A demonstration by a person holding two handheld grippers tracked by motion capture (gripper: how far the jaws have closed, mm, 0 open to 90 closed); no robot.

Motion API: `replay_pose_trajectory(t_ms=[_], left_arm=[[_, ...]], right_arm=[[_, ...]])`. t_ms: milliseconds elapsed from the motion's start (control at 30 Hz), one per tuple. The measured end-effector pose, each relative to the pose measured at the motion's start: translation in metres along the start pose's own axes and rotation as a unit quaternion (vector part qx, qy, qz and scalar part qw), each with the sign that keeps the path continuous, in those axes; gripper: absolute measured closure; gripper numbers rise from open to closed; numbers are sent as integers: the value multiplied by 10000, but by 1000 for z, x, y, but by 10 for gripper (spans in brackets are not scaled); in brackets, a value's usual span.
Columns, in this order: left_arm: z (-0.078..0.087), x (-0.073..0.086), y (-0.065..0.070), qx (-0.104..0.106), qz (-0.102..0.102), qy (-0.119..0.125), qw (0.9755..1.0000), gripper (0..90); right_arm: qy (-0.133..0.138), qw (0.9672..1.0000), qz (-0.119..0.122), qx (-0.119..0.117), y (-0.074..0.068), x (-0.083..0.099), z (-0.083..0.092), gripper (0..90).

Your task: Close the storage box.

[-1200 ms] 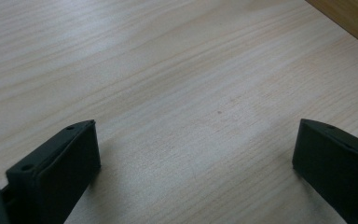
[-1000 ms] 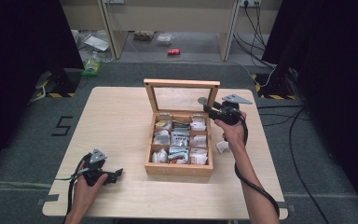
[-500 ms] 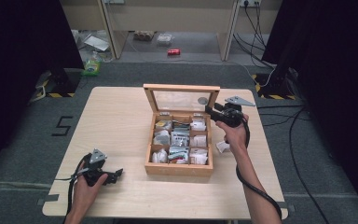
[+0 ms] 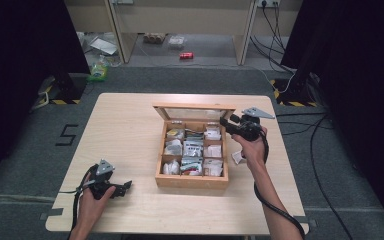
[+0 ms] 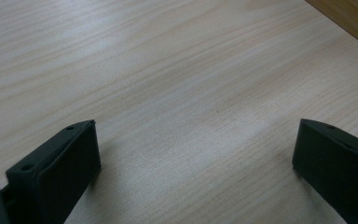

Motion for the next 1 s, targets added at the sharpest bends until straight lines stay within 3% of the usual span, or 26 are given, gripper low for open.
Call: replay_pose_trajectory(t_ms=[400,1000], left_arm=[[0,0,0,-1,4,5,10000,0],[0,0,0,-3,6,8,10000,0]], right_arm=[[141,9998,-94,-96,-6,8,8,471],[118,9998,27,-125,-15,11,22,464]])
Point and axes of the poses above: each handheld gripper's, and its own axes: z roughly backward along the jaws, x roughly out of its underside, y roughly to its right, the point moved 2 cm from there along -z, roughly forward along the jaws, and after that the axes turned 2 degrees about z, right-handed, at the moved point
